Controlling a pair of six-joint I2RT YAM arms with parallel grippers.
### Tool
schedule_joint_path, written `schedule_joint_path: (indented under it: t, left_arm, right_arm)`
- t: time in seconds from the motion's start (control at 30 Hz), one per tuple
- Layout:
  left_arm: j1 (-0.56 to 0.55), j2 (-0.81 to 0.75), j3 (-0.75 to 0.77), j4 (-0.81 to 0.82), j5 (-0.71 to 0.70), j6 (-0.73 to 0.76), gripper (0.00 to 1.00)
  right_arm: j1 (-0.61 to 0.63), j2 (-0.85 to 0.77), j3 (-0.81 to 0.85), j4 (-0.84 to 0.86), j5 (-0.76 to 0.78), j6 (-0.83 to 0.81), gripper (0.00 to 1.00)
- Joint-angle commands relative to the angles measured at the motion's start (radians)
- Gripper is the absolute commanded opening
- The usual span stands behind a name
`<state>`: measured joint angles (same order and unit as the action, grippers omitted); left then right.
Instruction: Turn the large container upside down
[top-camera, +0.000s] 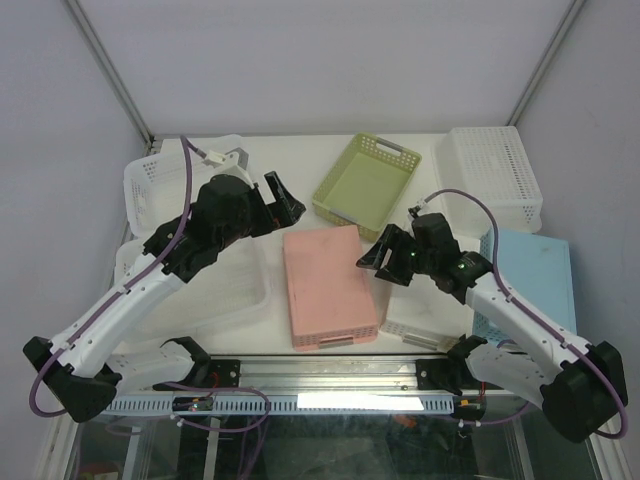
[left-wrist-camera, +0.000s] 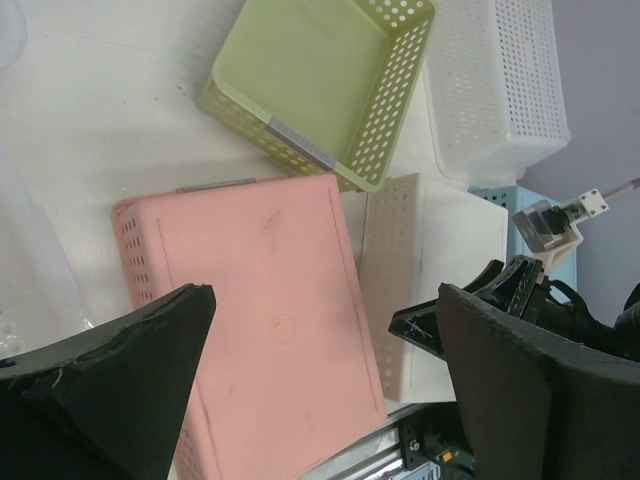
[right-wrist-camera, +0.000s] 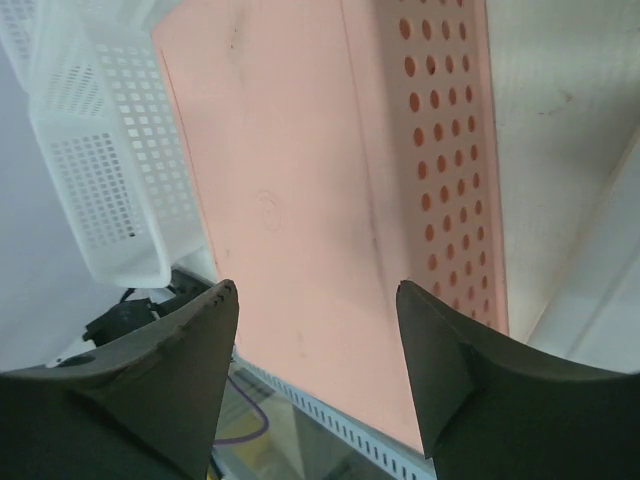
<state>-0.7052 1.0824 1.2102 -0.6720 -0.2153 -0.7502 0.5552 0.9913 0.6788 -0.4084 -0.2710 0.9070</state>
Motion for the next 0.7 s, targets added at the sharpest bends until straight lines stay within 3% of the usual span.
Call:
schedule_joint_path:
  t: [0.0, 0.2, 0.4, 0.67]
  left_arm:
    - [0.006, 0.013, -0.016, 0.078, 0.060, 0.020, 0.99]
    - [0.004, 0.081, -0.033, 0.099, 0.130, 0.031, 0.99]
    - [-0.003, 0.123, -0.073, 0.072, 0.115, 0.013, 0.99]
    - [-0.055, 0.195, -0.105, 0.060, 0.055, -0.037, 0.99]
  right_arm:
    - [0.005, -0.001, 0.090, -0.103, 0.088, -0.154, 0.68]
    - [-0.007, 0.043, 0.233, -0.095, 0.315, -0.331, 0.73]
    - [-0.023, 0.337, 0.506, -0.130, 0.488, -0.368, 0.73]
    - [-0.035, 0.760, 0.927, -0.186, 0.481, -0.389, 0.73]
